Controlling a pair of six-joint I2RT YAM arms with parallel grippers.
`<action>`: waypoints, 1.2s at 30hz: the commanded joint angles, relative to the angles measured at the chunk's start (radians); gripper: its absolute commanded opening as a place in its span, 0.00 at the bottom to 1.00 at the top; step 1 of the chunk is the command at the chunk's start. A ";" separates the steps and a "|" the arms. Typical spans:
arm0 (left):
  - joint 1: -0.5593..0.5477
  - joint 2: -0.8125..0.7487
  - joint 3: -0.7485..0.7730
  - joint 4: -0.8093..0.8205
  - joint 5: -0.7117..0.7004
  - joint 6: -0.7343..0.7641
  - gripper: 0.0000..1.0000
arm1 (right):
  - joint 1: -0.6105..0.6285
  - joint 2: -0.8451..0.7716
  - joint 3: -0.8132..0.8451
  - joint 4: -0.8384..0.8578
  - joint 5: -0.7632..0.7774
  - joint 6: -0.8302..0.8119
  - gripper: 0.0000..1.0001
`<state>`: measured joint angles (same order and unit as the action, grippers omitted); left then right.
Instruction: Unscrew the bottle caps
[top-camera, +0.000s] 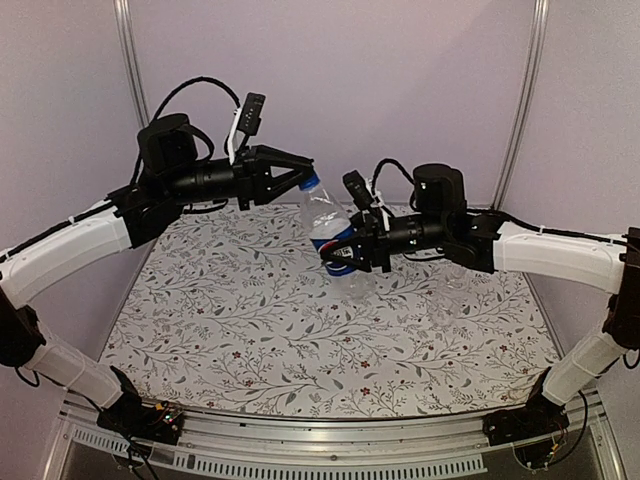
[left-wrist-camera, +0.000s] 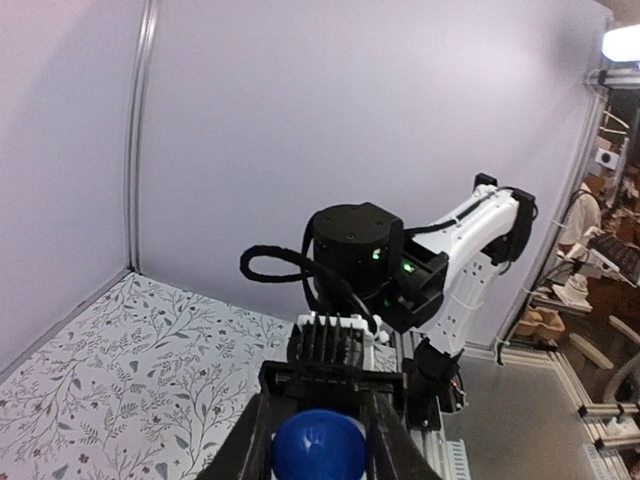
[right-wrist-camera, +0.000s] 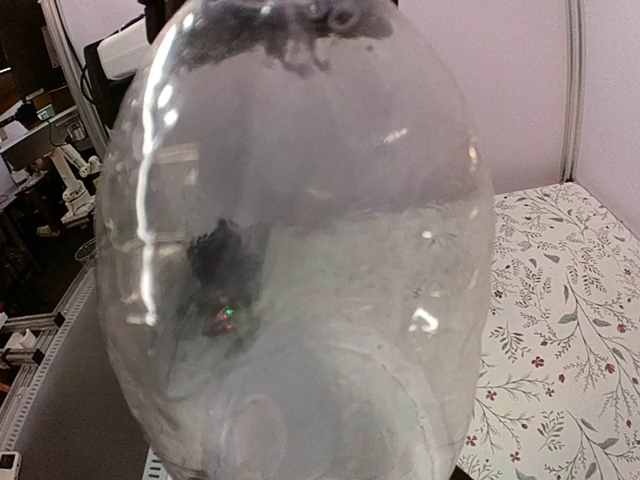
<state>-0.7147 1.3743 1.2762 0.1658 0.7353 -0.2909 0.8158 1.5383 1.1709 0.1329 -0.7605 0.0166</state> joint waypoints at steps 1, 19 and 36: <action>-0.082 -0.012 -0.019 -0.118 -0.300 -0.075 0.00 | -0.010 -0.015 0.044 -0.040 0.295 0.001 0.36; -0.116 0.020 0.055 -0.182 -0.438 -0.156 0.36 | -0.010 -0.027 0.021 -0.068 0.306 -0.088 0.36; -0.030 -0.045 0.013 0.007 0.093 0.041 0.91 | -0.010 -0.030 0.034 -0.126 -0.151 -0.148 0.40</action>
<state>-0.7574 1.3533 1.3087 0.0845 0.6266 -0.2958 0.8104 1.5177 1.1744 0.0227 -0.7879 -0.1177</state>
